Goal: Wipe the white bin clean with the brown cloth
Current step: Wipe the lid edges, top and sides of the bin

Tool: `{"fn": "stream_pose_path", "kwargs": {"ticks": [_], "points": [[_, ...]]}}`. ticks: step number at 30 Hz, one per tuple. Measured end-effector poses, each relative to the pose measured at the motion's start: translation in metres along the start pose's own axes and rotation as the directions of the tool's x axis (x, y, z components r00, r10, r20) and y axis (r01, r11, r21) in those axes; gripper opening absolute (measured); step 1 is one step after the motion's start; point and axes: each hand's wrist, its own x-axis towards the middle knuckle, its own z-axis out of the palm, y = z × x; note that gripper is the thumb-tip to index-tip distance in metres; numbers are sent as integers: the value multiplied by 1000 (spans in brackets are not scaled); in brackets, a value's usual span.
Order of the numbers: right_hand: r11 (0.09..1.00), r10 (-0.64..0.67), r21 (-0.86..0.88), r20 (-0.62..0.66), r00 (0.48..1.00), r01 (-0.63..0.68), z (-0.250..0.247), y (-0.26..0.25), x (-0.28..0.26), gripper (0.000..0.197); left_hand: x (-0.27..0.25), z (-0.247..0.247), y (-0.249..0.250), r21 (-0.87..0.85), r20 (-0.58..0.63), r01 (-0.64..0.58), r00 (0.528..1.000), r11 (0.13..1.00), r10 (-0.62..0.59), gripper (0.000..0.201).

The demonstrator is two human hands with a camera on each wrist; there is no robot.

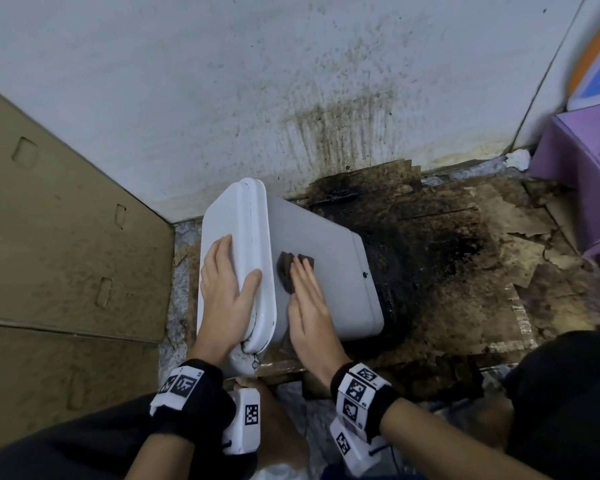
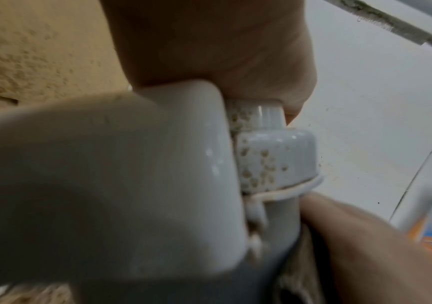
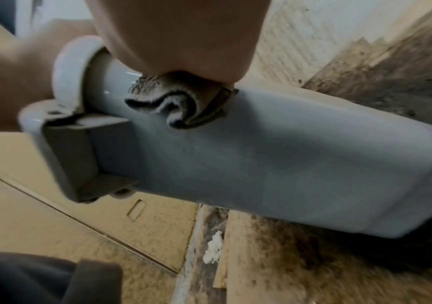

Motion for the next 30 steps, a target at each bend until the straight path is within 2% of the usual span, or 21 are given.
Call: {"fn": "stream_pose_path", "kwargs": {"ticks": [4,7,10,13,18,22,25,30], "points": [[996,-91,-21,43,995,91,-4,-3,6,56,0,1,2,1,4,2,1000,1000,-2,87],[995,-87,-44,70,994,90,-15,16,11,57,0,1,3,3,4,-8,1000,1000,8,88],[997,74,-19,34,997,-74,-24,40,9,56,0,0,1,-5,0,-5,1000,1000,5,88],[973,226,53,-14,974,-225,-25,44,7,54,0,1,1,1,3,-9,1000,1000,9,88],[944,308,149,-77,948,-294,-15,15,9,50,1,3,6,21,-3,-6,1000,1000,6,90],[860,419,367,-115,901,-354,-17,-14,16,46,0,4,11,22,10,-6,1000,1000,6,89],[849,379,437,-111,919,-298,-16,-36,14,45,1,7,15,42,6,-23,1000,999,23,89],[918,265,338,-136,954,-207,-5,-52,6,49,2,14,19,62,-3,-32,999,998,32,89]]}}
